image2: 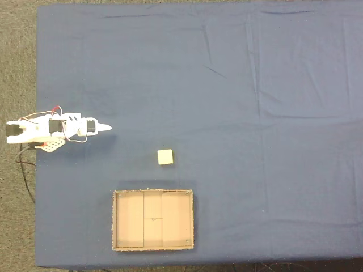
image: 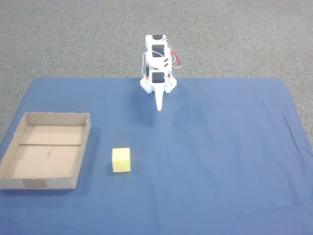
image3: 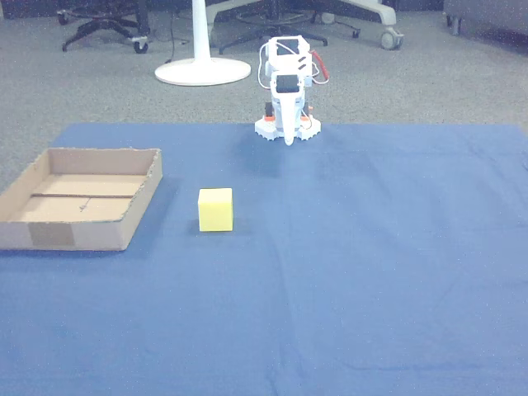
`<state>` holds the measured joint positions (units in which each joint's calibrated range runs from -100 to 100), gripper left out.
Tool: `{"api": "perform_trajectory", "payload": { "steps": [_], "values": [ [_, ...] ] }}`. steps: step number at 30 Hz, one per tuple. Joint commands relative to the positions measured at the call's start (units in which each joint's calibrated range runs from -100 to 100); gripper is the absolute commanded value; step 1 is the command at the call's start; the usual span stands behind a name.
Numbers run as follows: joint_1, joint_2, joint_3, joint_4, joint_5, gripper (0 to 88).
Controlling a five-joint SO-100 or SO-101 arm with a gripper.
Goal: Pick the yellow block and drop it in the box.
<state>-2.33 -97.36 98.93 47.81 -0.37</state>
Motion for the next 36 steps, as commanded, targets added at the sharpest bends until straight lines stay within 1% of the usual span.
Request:
{"api": "perform_trajectory", "payload": {
  "steps": [1, 13, 15, 16, 17, 18, 19, 20, 21, 22, 23, 25, 28, 33, 36],
  "values": [
    [1.2, -0.3, 0.8, -0.1, 1.4, 0.2],
    [1.6, -0.3, 0.8, -0.1, 1.1, 0.2],
    [2.7, -0.2, -1.7, -0.1, 2.1, 0.2],
    [3.7, 2.1, -6.6, 0.9, 3.4, 4.6],
    [4.1, 6.4, -13.1, 2.9, 5.4, 10.3],
    [4.8, 13.1, -22.5, 7.6, 8.3, 17.5],
    [5.5, 20.2, -31.4, 13.2, 12.6, 22.7],
    [7.0, 27.8, -40.5, 18.5, 16.5, 22.7],
    [9.8, 34.8, -47.7, 20.9, 16.7, 23.3],
    [13.5, 41.6, -53.9, 20.6, 15.2, 22.5],
    [15.7, 47.4, -58.4, 19.1, 14.1, 25.2],
    [17.0, 58.1, -64.6, 15.7, 14.4, 32.1],
    [20.6, 72.0, -75.8, 10.9, 15.6, 36.5],
    [23.1, 94.1, -100.0, 11.2, 16.8, 38.2],
    [21.9, 106.9, -111.8, 11.6, 17.4, 38.5]
  ]
}}
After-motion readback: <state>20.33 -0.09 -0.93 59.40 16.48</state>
